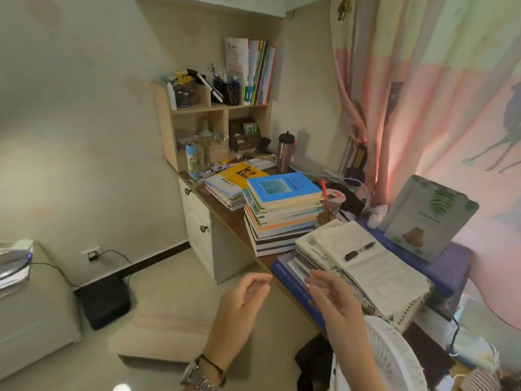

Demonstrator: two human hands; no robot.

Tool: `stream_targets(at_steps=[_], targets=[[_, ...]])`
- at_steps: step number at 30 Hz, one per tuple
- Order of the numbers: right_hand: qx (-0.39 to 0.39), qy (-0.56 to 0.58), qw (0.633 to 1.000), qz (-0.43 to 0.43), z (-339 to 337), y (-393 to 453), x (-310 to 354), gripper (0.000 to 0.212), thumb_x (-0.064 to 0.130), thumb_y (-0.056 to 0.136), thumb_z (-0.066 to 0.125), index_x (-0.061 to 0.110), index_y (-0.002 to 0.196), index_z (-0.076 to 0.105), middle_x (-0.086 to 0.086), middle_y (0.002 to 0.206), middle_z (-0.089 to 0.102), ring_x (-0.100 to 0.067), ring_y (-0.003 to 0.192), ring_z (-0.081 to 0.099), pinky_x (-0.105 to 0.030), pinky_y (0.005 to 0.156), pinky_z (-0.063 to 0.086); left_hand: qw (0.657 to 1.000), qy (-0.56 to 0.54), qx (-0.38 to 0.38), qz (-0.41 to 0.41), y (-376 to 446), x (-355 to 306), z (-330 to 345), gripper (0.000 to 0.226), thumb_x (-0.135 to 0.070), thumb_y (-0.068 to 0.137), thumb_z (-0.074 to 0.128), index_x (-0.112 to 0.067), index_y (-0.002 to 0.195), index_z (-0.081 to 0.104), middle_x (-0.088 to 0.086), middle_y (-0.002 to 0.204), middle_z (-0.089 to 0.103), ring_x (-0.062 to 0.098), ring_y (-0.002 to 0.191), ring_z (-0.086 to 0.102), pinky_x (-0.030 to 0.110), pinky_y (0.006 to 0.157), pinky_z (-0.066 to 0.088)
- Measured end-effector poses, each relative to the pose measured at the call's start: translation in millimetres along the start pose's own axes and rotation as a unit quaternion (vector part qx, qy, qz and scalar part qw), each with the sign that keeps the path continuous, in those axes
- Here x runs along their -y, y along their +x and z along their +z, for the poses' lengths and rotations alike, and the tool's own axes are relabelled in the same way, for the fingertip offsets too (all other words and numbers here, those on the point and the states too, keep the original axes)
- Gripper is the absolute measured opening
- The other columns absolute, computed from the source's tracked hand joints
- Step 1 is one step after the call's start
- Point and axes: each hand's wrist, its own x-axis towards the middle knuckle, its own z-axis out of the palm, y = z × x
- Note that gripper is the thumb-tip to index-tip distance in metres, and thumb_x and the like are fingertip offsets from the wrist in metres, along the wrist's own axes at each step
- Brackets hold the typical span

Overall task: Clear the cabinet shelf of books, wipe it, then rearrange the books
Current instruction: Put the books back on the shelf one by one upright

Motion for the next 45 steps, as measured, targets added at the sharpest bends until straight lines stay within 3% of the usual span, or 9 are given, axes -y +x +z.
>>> stream_targets(at_steps=[8, 14, 19, 26, 29, 34, 39, 45], targets=[[-0.018, 0.020, 0.999, 0.020, 39.2, 77.7, -22.5, 0.021, 0.010, 0.091, 0.062, 0.027, 0.103, 0.066, 0.010, 0.095, 0.071, -0.006, 0.090, 0.066, -0.041, 0.088, 0.054, 0.999, 0.017, 0.037, -0.008, 97.5, 26.0, -11.5, 0.016, -0.022, 0.094, 0.056, -0.030, 0.105, 0.064, -0.019, 0.105, 0.065, -0.015, 0.096, 0.056, 0.000, 0.078, 0.039], [-0.070, 0.037, 0.997, 0.017, 54.1, 152.7, -18.6, 0.018, 0.012, 0.093, 0.059, 0.026, 0.103, 0.066, 0.011, 0.097, 0.071, -0.003, 0.090, 0.065, -0.022, 0.073, 0.052, 0.993, 0.015, 0.113, -0.014, 191.3, 20.8, -10.8, 0.016, -0.026, 0.094, 0.056, -0.027, 0.108, 0.063, -0.017, 0.111, 0.063, -0.008, 0.104, 0.056, 0.006, 0.079, 0.045], [-0.099, 0.033, 0.994, 0.041, 53.4, 189.0, -19.6, 0.022, 0.007, 0.092, 0.060, 0.026, 0.099, 0.067, 0.008, 0.092, 0.072, -0.015, 0.087, 0.066, -0.030, 0.075, 0.054, 0.994, 0.007, 0.111, -0.016, 239.5, 17.8, -7.8, 0.013, -0.028, 0.092, 0.059, -0.031, 0.102, 0.066, -0.019, 0.106, 0.067, -0.002, 0.106, 0.059, 0.022, 0.093, 0.049], [-0.139, 0.023, 0.988, 0.062, 48.7, 226.6, -17.6, 0.018, 0.009, 0.090, 0.063, 0.024, 0.100, 0.068, 0.008, 0.093, 0.073, -0.016, 0.090, 0.065, -0.034, 0.079, 0.052, 0.989, -0.014, 0.148, -0.002, 289.4, 3.5, 3.4, 0.013, -0.028, 0.093, 0.057, -0.028, 0.103, 0.064, -0.017, 0.106, 0.065, -0.013, 0.096, 0.057, 0.004, 0.071, 0.044], [-0.159, 0.016, 0.985, 0.065, 51.5, 245.5, -17.2, 0.017, 0.010, 0.090, 0.064, 0.024, 0.100, 0.068, 0.009, 0.092, 0.073, -0.014, 0.087, 0.064, -0.029, 0.076, 0.052, 0.985, -0.019, 0.173, 0.005, 316.1, 2.9, 10.8, 0.013, -0.031, 0.092, 0.056, -0.031, 0.103, 0.064, -0.019, 0.107, 0.065, -0.008, 0.102, 0.057, 0.007, 0.075, 0.045], [-0.208, 0.013, 0.975, 0.071, 59.1, 285.5, -17.6, 0.018, 0.010, 0.091, 0.062, 0.025, 0.100, 0.067, 0.012, 0.092, 0.072, -0.006, 0.085, 0.065, -0.027, 0.074, 0.053, 0.974, -0.028, 0.223, 0.012, 369.6, 5.7, 23.0, 0.013, -0.033, 0.093, 0.057, -0.037, 0.102, 0.066, -0.031, 0.100, 0.064, -0.013, 0.100, 0.056, 0.016, 0.087, 0.043], [-0.267, 0.007, 0.962, 0.062, 74.2, 337.4, -7.9, 0.018, 0.009, 0.090, 0.063, 0.023, 0.100, 0.068, 0.013, 0.096, 0.072, -0.008, 0.089, 0.066, -0.029, 0.077, 0.053, 0.957, -0.037, 0.285, 0.029, 436.4, 4.1, 23.6, 0.015, -0.030, 0.094, 0.056, -0.036, 0.104, 0.065, -0.031, 0.103, 0.063, -0.014, 0.101, 0.054, 0.008, 0.078, 0.043], [-0.352, -0.016, 0.934, 0.062, 102.6, 385.0, 23.4, 0.018, 0.010, 0.091, 0.063, 0.026, 0.097, 0.069, 0.014, 0.095, 0.071, -0.006, 0.090, 0.066, -0.032, 0.082, 0.054, 0.936, -0.038, 0.347, 0.052, 506.1, -4.3, 8.9, 0.017, -0.020, 0.094, 0.056, -0.031, 0.103, 0.066, -0.024, 0.102, 0.066, -0.011, 0.100, 0.057, 0.005, 0.081, 0.042]])
